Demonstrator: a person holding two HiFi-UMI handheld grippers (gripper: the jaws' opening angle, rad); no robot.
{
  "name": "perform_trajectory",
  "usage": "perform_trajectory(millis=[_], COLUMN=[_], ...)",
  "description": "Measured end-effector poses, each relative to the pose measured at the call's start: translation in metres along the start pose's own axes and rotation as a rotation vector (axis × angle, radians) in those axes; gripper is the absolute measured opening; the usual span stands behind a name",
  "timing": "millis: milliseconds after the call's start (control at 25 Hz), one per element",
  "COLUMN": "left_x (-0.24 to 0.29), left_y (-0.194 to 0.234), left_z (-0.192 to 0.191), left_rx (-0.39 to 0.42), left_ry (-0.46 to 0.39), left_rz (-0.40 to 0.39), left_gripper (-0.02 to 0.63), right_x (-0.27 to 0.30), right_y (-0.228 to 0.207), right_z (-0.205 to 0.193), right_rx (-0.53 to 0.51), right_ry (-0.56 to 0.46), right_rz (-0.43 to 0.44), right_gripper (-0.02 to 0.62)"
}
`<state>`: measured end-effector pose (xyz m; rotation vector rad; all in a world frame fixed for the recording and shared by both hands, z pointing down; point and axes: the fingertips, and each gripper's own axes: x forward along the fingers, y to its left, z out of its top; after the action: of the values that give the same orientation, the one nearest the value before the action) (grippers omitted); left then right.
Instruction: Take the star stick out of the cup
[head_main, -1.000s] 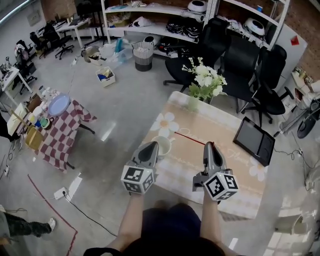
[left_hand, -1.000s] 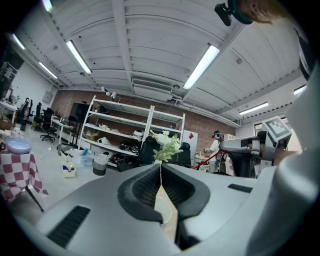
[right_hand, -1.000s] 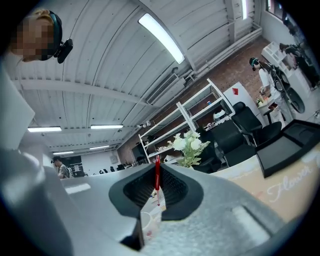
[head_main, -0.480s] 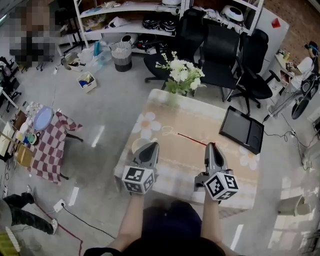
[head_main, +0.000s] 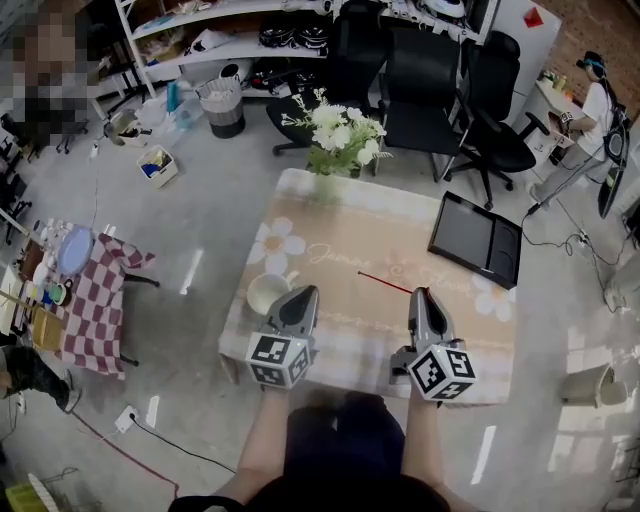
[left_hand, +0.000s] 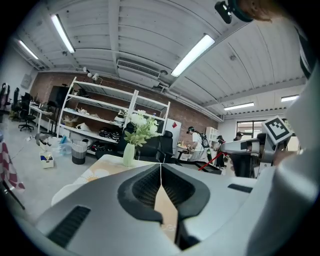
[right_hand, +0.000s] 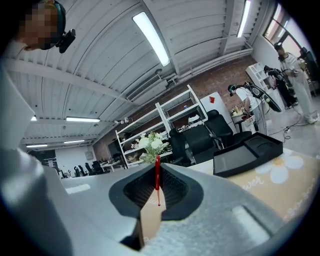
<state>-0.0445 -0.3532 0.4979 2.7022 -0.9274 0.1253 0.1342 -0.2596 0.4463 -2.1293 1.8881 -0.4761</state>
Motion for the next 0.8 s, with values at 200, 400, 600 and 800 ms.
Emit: perform_trajectory(millis=[200, 400, 600, 800], left_x=[0.003, 0.002, 0.002, 0.001], left_y=[-0.004, -0.004, -0.006, -0.005], left_z=[-0.007, -0.009, -0.01, -0.01], left_rx=[0.001, 0.001, 0.004, 0.007], left_ry=[0.016, 0.021, 0.025, 0.024], left_rz=[-0.006, -0.002, -0.004, -0.001], left_gripper=[0.012, 0.012, 0.012, 0.012], right_x=[0.0, -0.001, -0.001, 0.0], right_y=[-0.004, -0.004, -0.005, -0.004], right_z=[-0.007, -0.01, -0.011, -0.012], right_rx=[-0.018, -0.036, -0.038, -0.041], right_ry=[0.028, 0.043, 0.052, 0.055], right_rz=[-0.002, -0.004, -0.003, 0.003], right_gripper=[0.015, 0.015, 0.015, 0.015])
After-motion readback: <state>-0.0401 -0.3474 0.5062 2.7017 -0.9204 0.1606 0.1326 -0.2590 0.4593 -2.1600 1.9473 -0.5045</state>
